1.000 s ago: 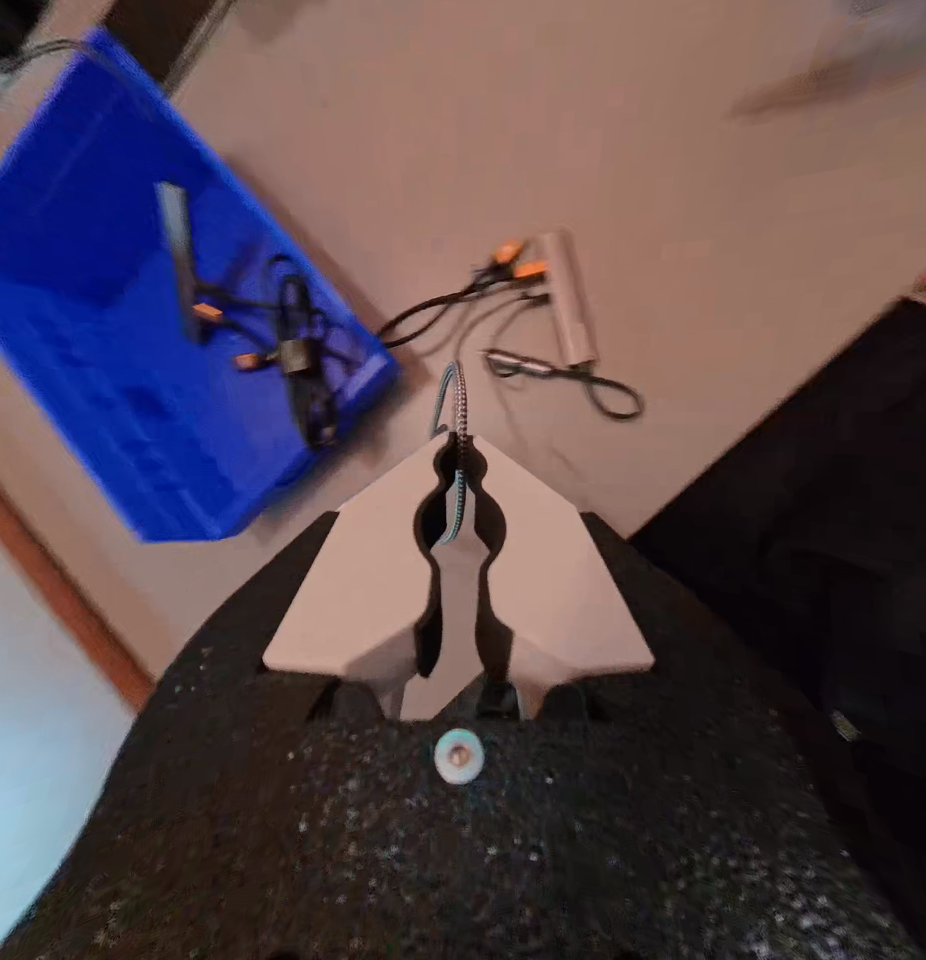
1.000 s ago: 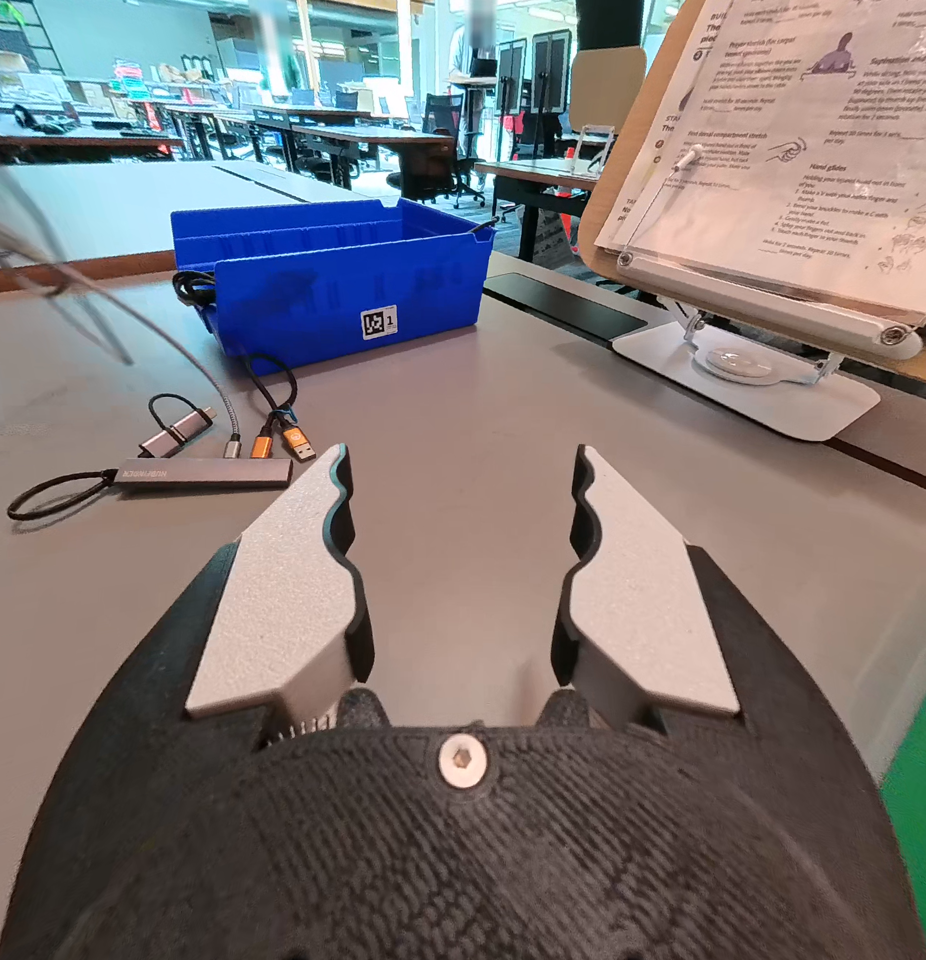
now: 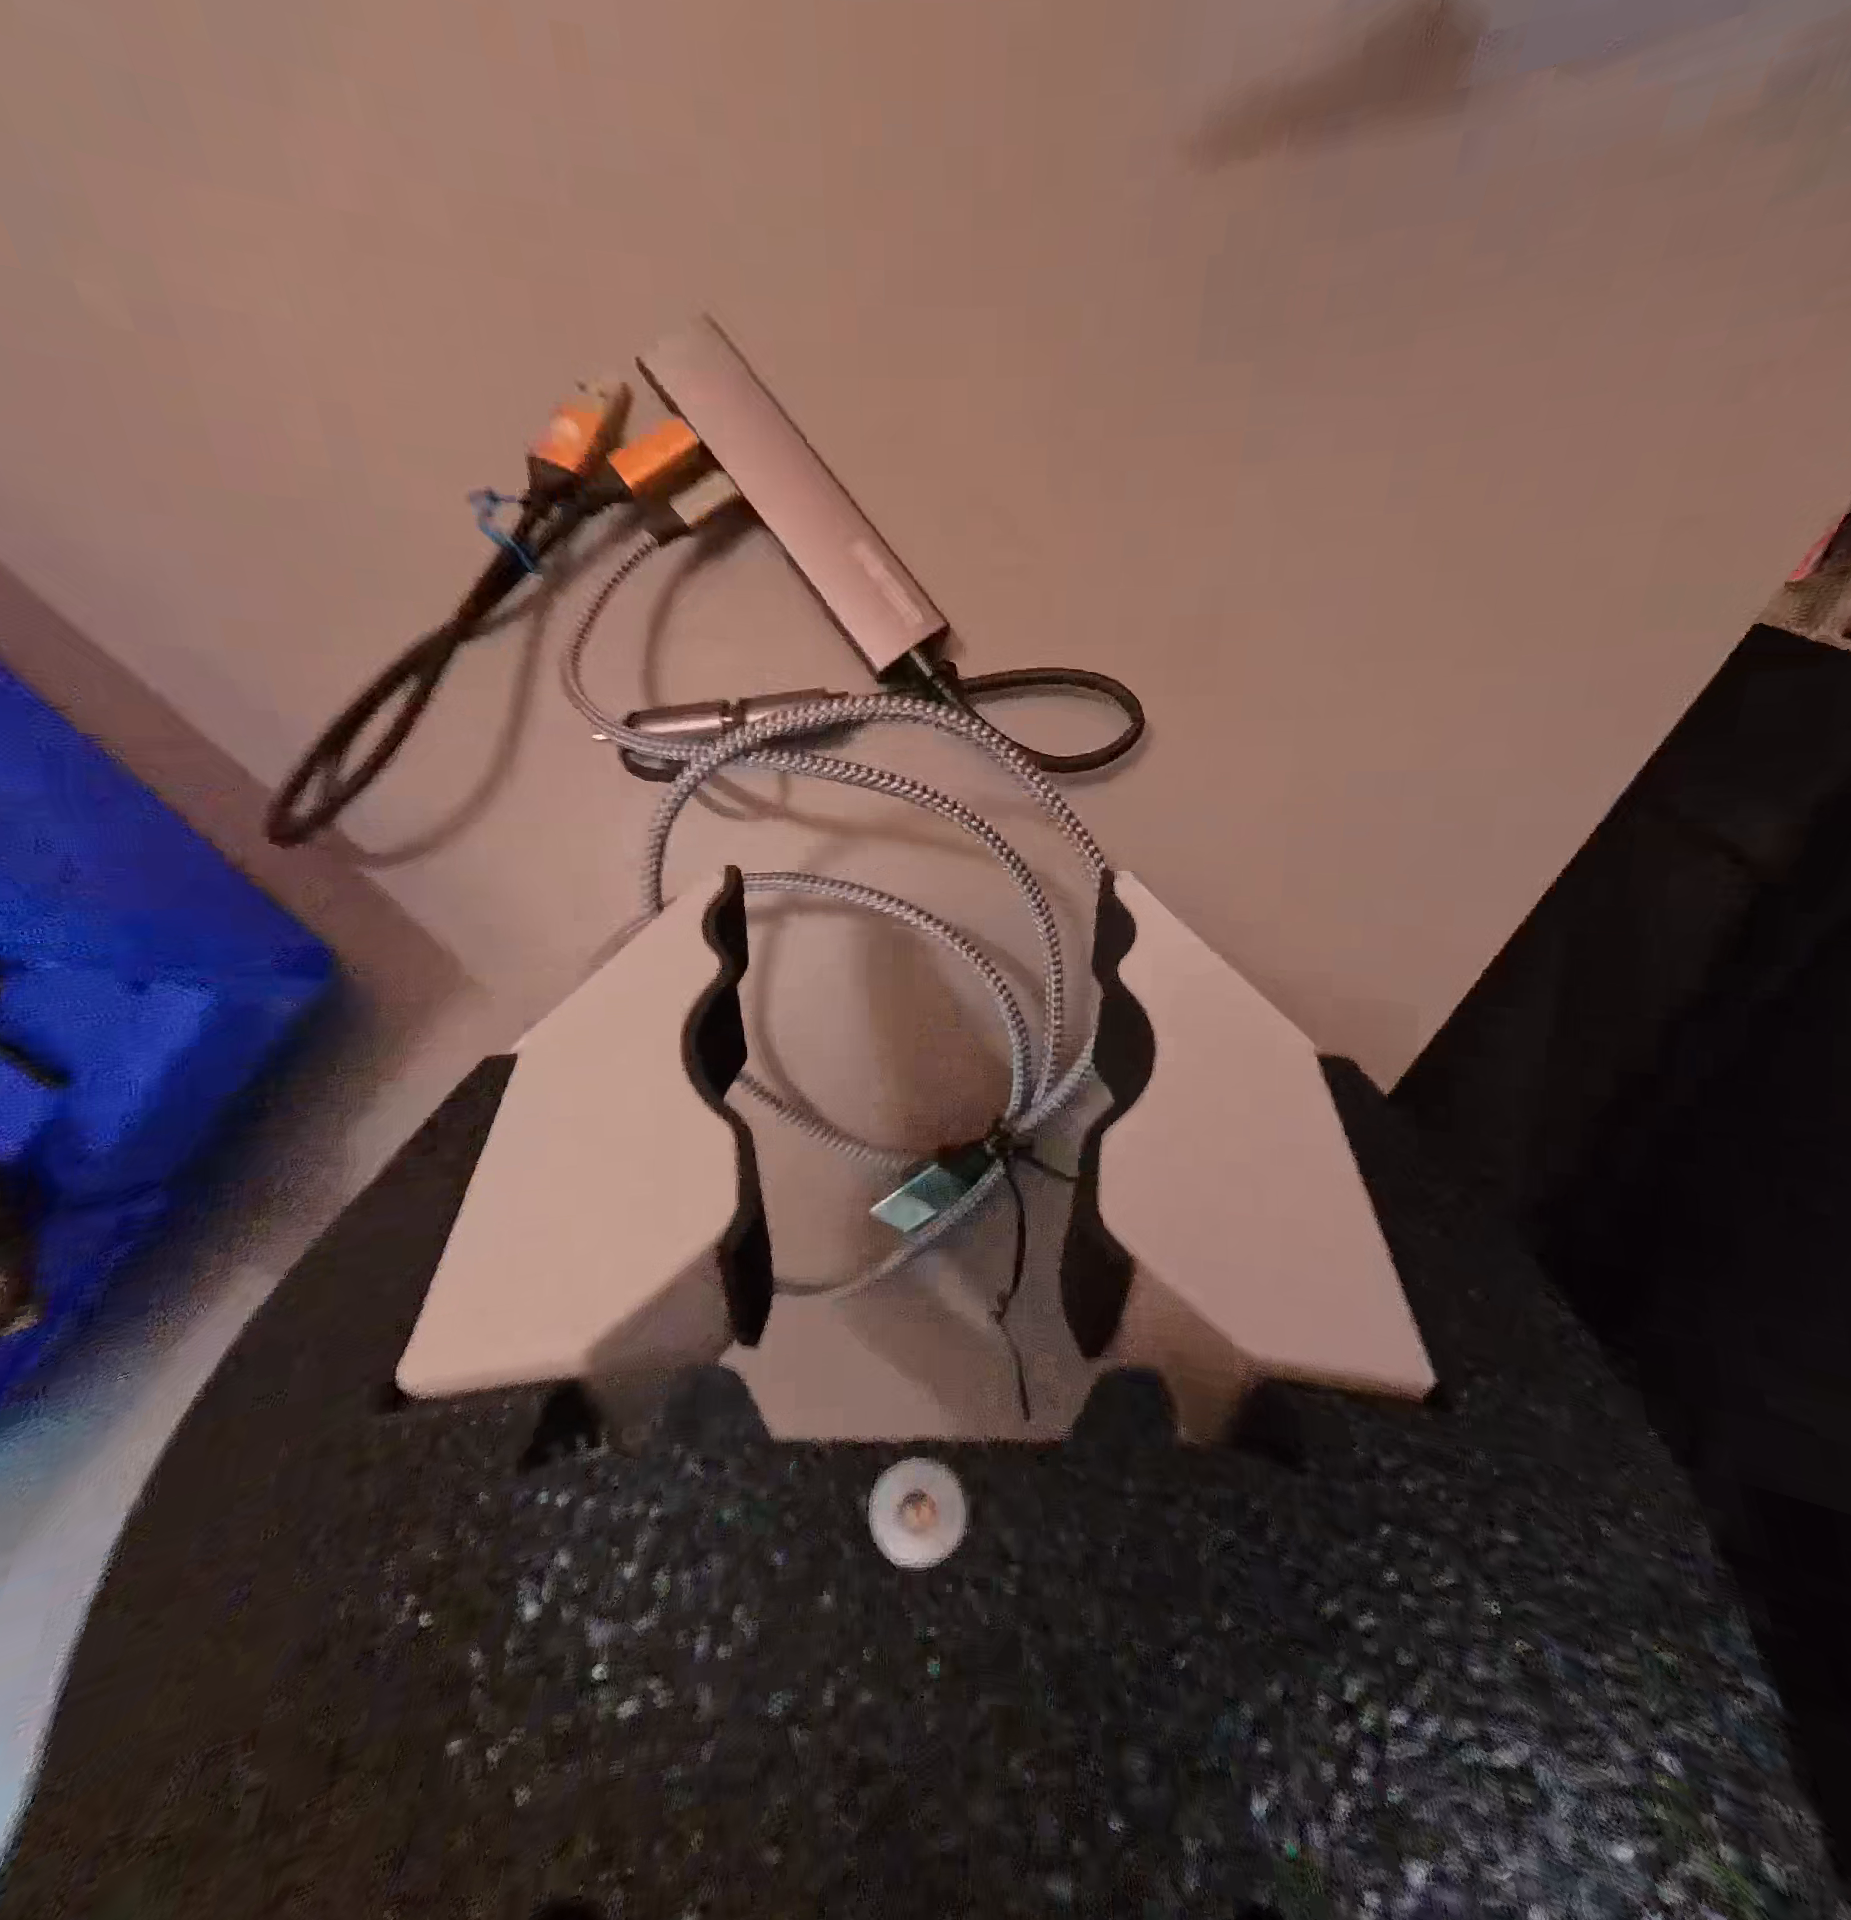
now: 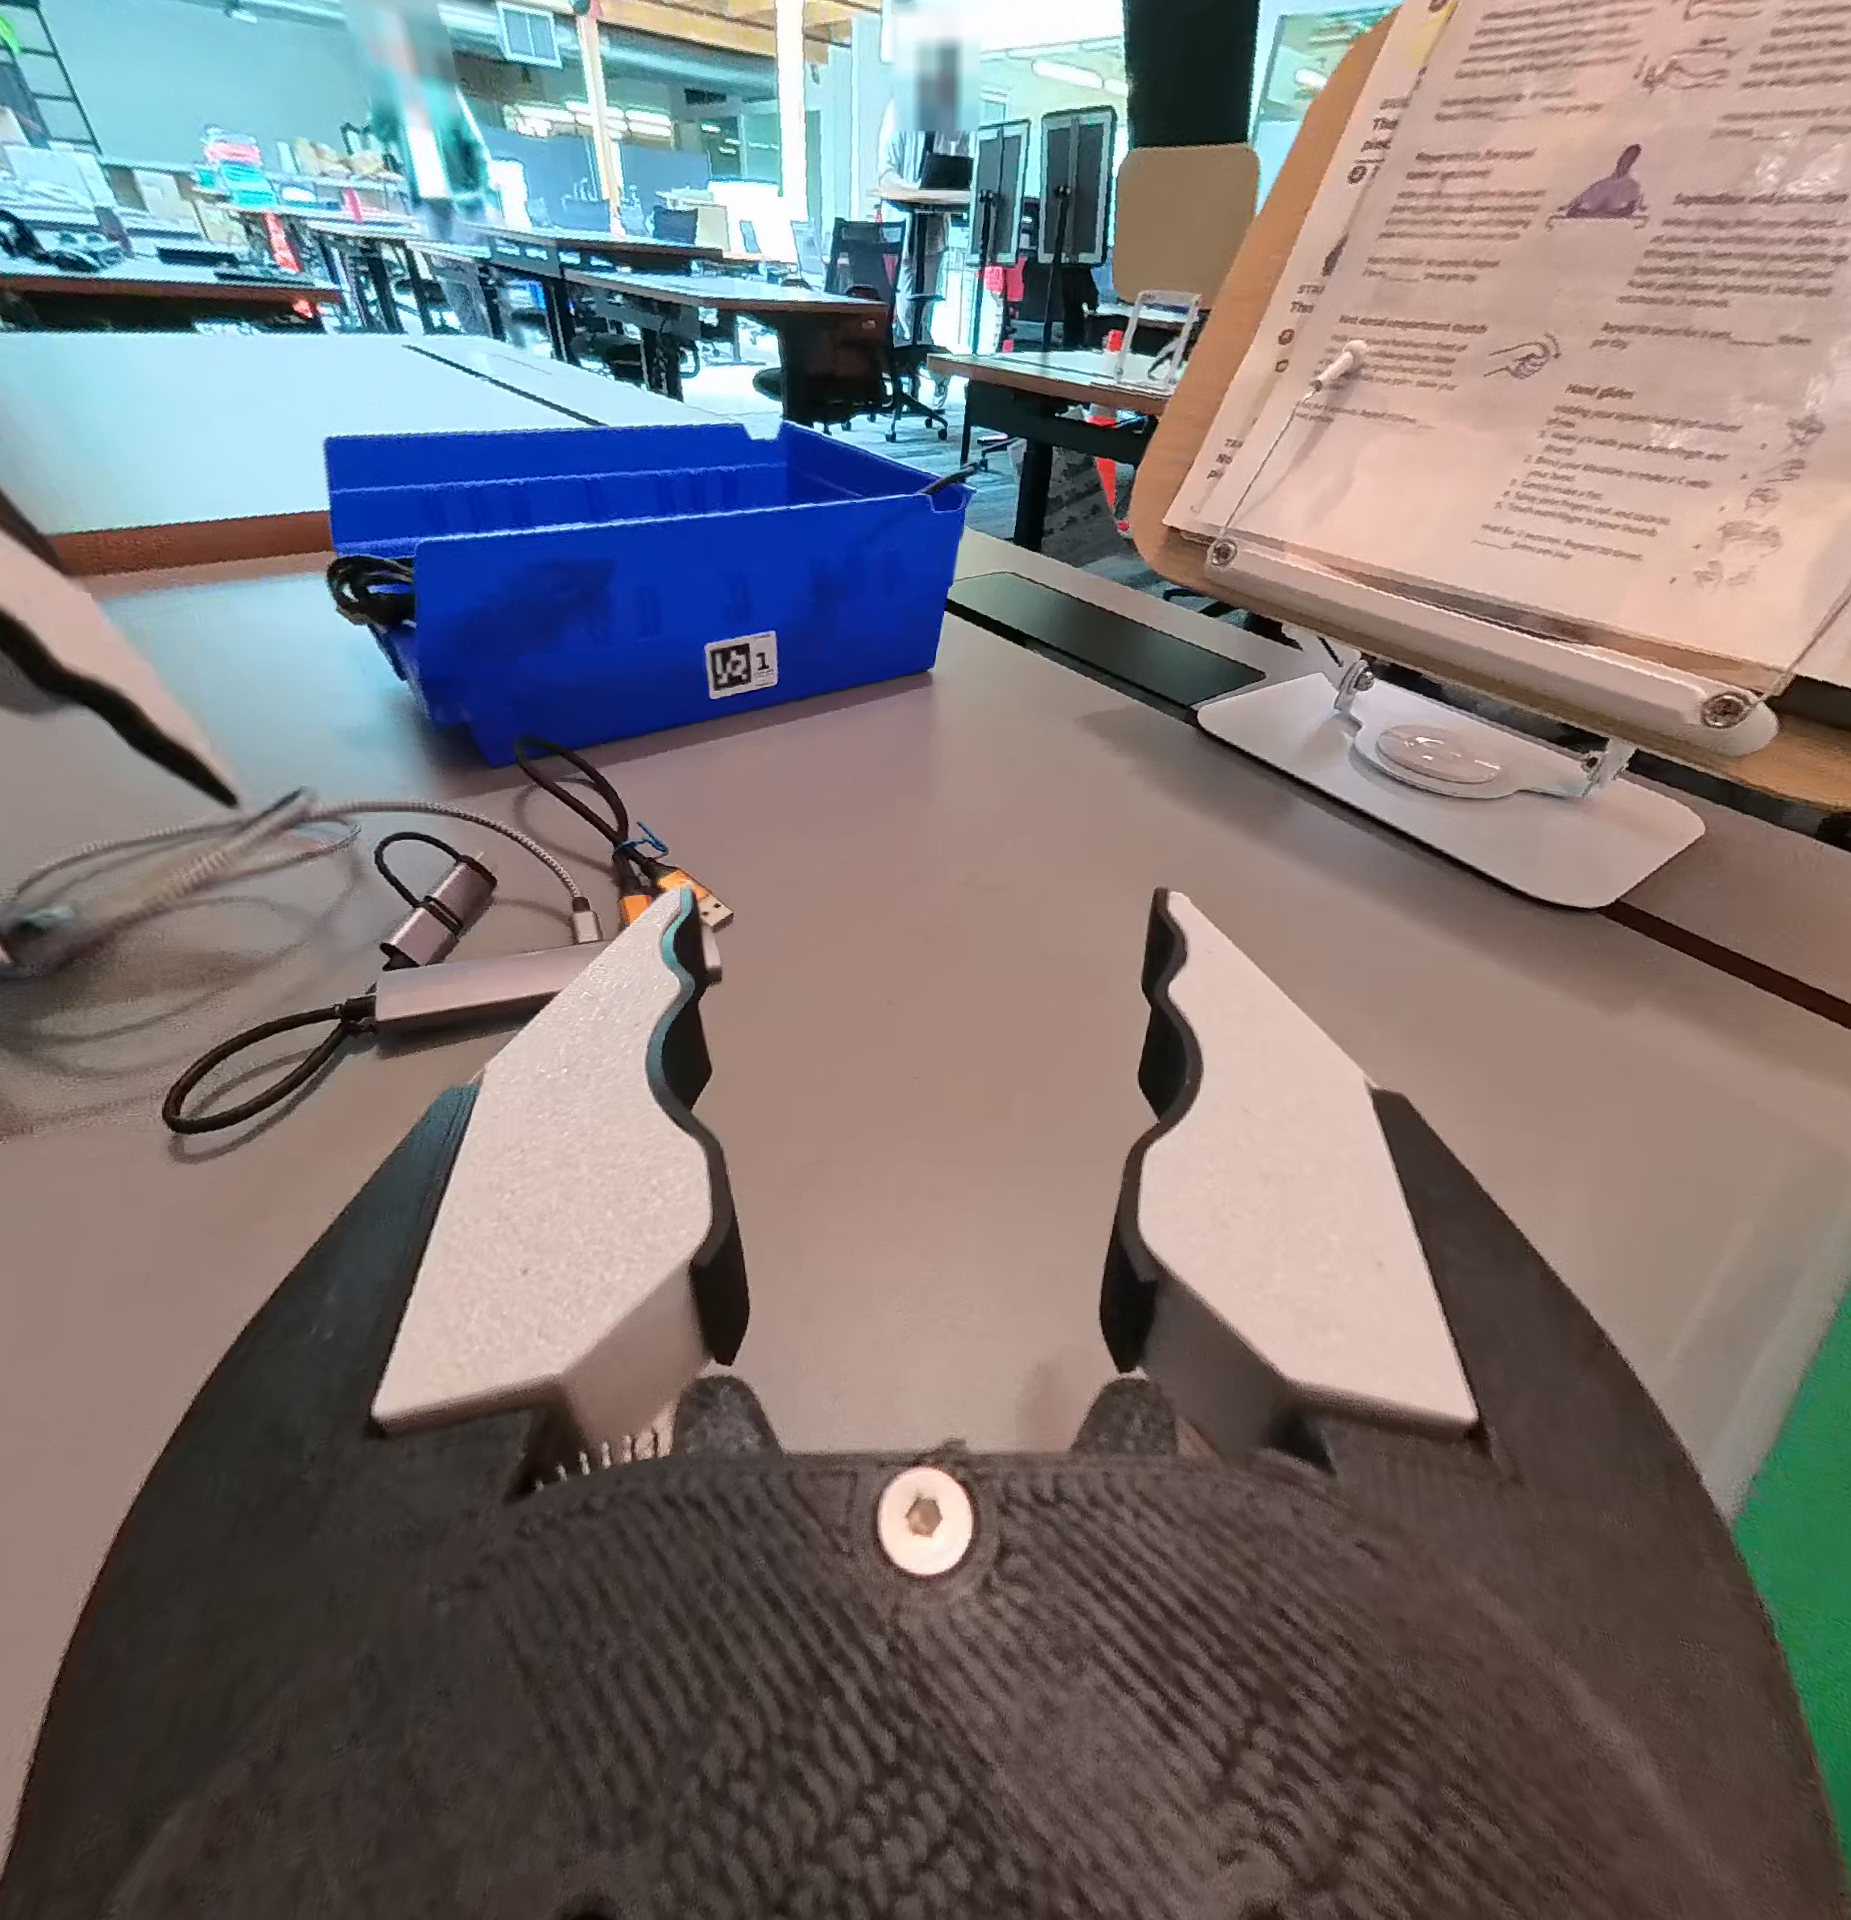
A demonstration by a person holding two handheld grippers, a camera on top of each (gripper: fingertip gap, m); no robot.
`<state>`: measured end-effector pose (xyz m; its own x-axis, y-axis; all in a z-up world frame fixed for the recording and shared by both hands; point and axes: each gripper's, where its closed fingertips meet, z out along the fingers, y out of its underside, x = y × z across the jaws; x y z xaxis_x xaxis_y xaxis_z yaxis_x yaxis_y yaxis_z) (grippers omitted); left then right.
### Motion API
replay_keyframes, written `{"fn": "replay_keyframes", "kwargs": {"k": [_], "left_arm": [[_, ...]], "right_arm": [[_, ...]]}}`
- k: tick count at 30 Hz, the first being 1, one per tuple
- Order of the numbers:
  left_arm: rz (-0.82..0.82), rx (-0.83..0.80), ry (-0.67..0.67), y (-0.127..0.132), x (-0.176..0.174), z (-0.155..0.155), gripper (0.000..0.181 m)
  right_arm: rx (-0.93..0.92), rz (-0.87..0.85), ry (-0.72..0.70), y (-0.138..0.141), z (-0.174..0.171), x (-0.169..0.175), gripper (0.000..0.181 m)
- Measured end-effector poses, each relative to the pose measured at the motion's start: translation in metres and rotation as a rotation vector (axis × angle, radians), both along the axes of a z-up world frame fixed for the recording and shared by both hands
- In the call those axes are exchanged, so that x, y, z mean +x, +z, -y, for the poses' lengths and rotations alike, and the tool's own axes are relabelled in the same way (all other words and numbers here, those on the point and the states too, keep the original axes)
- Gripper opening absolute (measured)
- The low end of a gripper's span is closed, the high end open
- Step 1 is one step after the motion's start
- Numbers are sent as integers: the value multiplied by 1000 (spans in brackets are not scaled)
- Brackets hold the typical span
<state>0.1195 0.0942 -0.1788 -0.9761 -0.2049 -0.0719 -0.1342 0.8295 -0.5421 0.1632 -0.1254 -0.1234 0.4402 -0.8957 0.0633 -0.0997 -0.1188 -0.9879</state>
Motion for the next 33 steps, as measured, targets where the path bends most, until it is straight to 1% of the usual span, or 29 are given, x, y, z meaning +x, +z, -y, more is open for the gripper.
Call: {"fn": "replay_keyframes", "kwargs": {"k": [2, 4, 6, 7, 10, 12, 13, 15, 16, 17, 19, 21, 22, 23, 24, 25, 26, 27, 29, 31, 33], "left_arm": [[-23, 25, 84, -28, 0, 11, 64], [-15, 18, 132, -44, 6, 30, 64], [-40, -77, 163, -45, 10, 60, 45], [-34, -125, 150, -44, 11, 75, 35], [28, -177, 41, -48, 9, 108, 7], [-48, -226, -69, -46, -15, 128, 6], [-56, -253, -118, -45, -24, 136, 13], [-19, -288, -208, -39, -39, 149, 25], [0, -279, -252, -36, -46, 151, 32], [13, -255, -293, -32, -51, 150, 42], [16, -237, -364, -14, -61, 143, 47], [31, -272, -416, 16, -62, 133, 48], [76, -289, -422, 31, -50, 129, 46], [146, -287, -419, 42, -30, 124, 46], [221, -257, -421, 46, -5, 118, 48], [280, -204, -434, 42, 23, 113, 51], [291, -144, -434, 34, 49, 109, 54], [255, -80, -427, 23, 71, 106, 54], [169, 44, -437, -2, 101, 105, 53], [186, 153, -497, -20, 122, 107, 53], [235, 229, -590, -30, 133, 114, 50]], "right_arm": [[-3, 3, 10, 0, -2, -1, 84], [-1, 3, 7, 0, -2, 0, 84], [-1, 9, 1, 1, 0, 0, 84], [0, 12, -3, 1, 1, 0, 84], [4, 7, -18, 0, 6, 1, 83], [2, 3, -32, -1, 9, 2, 82], [-3, -3, -41, -2, 11, 2, 82], [-24, -12, -56, -5, 14, 3, 82], [-32, -13, -62, -6, 15, 3, 82], [-39, -14, -68, -6, 16, 4, 82], [-51, -18, -80, -9, 18, 5, 81], [-57, -24, -81, -10, 18, 5, 81], [-60, -26, -79, -11, 18, 5, 81], [-62, -25, -73, -11, 17, 5, 81], [-66, -25, -63, -12, 15, 5, 81], [-69, -29, -47, -13, 13, 4, 81], [-69, -39, -26, -16, 10, 3, 81], [-63, -56, 6, -19, 6, 1, 81], [-36, -89, 102, -23, -6, -5, 82], [-44, -93, 137, -25, -11, -9, 84], [-65, -83, 153, -25, -13, -10, 85]]}}
